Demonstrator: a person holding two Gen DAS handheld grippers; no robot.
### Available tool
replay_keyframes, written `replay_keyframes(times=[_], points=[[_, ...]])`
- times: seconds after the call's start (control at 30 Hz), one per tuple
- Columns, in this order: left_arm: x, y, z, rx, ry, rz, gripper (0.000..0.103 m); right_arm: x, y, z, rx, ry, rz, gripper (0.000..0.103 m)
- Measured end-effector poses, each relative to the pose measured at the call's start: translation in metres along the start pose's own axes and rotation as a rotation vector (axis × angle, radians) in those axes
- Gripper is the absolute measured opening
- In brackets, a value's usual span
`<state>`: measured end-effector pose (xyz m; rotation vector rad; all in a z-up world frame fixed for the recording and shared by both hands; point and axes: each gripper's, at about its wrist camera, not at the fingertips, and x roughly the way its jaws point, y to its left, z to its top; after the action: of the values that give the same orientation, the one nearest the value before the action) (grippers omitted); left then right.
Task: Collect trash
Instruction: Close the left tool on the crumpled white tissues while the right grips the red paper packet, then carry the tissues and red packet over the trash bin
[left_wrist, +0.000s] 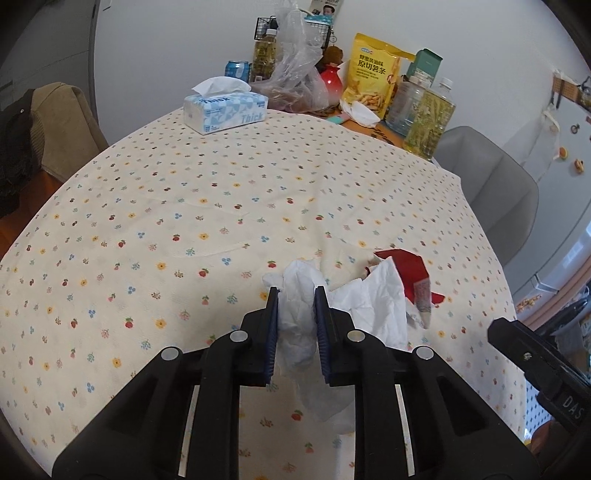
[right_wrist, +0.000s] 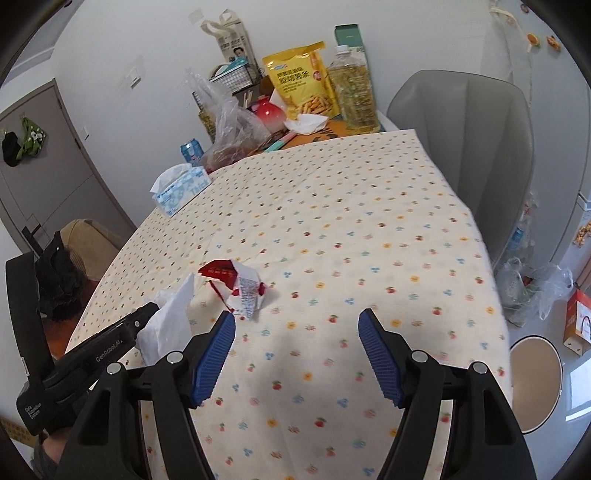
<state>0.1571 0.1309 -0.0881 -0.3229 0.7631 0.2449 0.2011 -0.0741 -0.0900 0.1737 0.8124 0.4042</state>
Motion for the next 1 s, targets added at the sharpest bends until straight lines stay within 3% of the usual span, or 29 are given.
replay_keyframes(times=[0.23, 0.5, 0.53, 0.57, 0.67, 1.0], points=[[0.014, 0.009, 0.005, -0.017, 0.008, -0.002, 0.019, 0.043, 0.019, 0.008, -0.014, 0.077, 0.037, 0.05], [0.027, 0.016, 0.003, -0.025, 0.035, -0.004, 0.019, 0.076, 0.032, 0.012, -0.02, 0.124, 0.054, 0.039], [0.028, 0.016, 0.003, -0.024, 0.038, -0.003, 0.019, 0.08, 0.033, 0.013, -0.027, 0.126, 0.054, 0.032], [0.028, 0.015, 0.003, -0.022, 0.037, -0.003, 0.019, 0.083, 0.034, 0.013, -0.034, 0.133, 0.054, 0.018], [0.024, 0.01, 0.005, -0.012, 0.028, -0.006, 0.019, 0.084, 0.031, 0.012, -0.026, 0.136, 0.053, 0.004], [0.002, -0.03, 0.01, 0.044, -0.015, -0.053, 0.019, 0.034, 0.011, 0.013, -0.015, 0.05, 0.028, 0.004]])
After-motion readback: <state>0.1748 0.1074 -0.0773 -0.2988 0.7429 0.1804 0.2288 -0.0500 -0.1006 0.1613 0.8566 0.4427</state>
